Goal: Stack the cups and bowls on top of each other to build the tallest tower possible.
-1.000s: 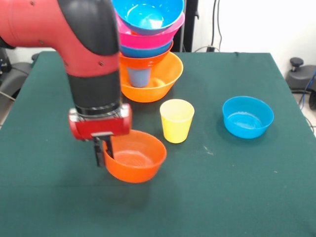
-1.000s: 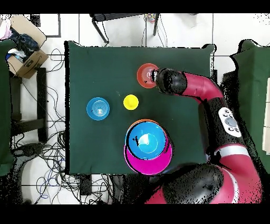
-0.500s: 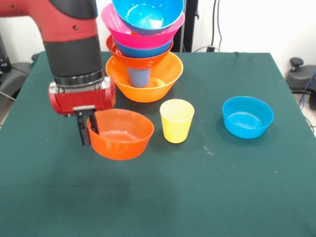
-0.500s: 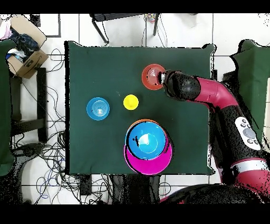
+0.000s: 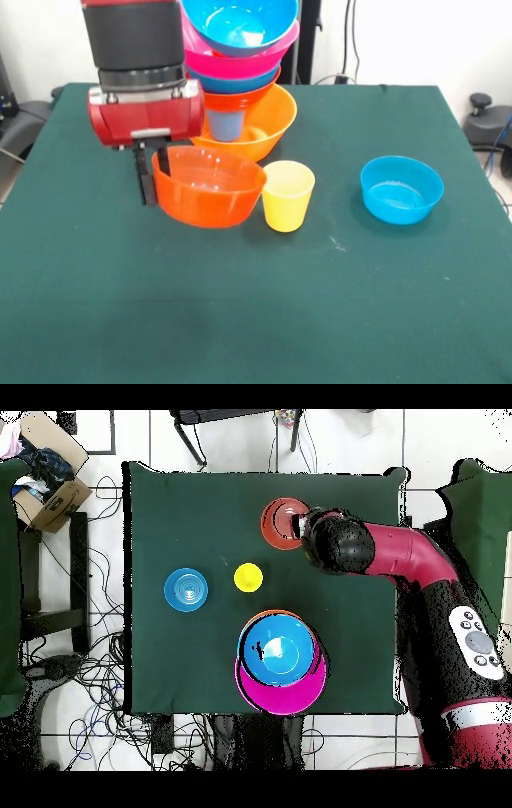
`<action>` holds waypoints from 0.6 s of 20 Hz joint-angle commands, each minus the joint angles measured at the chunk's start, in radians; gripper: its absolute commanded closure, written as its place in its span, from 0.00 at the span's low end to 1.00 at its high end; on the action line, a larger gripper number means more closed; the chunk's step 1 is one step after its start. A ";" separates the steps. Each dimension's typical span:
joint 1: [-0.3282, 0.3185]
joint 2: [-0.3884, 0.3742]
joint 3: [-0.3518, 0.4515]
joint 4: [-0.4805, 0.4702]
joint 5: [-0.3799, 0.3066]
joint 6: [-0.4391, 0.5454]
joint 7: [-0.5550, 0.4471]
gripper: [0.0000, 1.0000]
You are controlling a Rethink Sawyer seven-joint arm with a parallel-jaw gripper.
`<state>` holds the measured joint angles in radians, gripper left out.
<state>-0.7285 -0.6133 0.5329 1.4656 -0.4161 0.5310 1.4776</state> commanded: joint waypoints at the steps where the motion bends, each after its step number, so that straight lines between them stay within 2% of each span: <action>1: 0.015 -0.065 0.078 0.071 -0.055 0.141 -0.212 1.00; 6: 0.012 -0.083 0.101 0.049 -0.045 0.183 -0.214 1.00; 12: -0.008 -0.156 0.121 0.096 -0.016 0.260 -0.213 1.00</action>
<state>-0.7351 -0.7119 0.5978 1.4763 -0.4188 0.6077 1.4776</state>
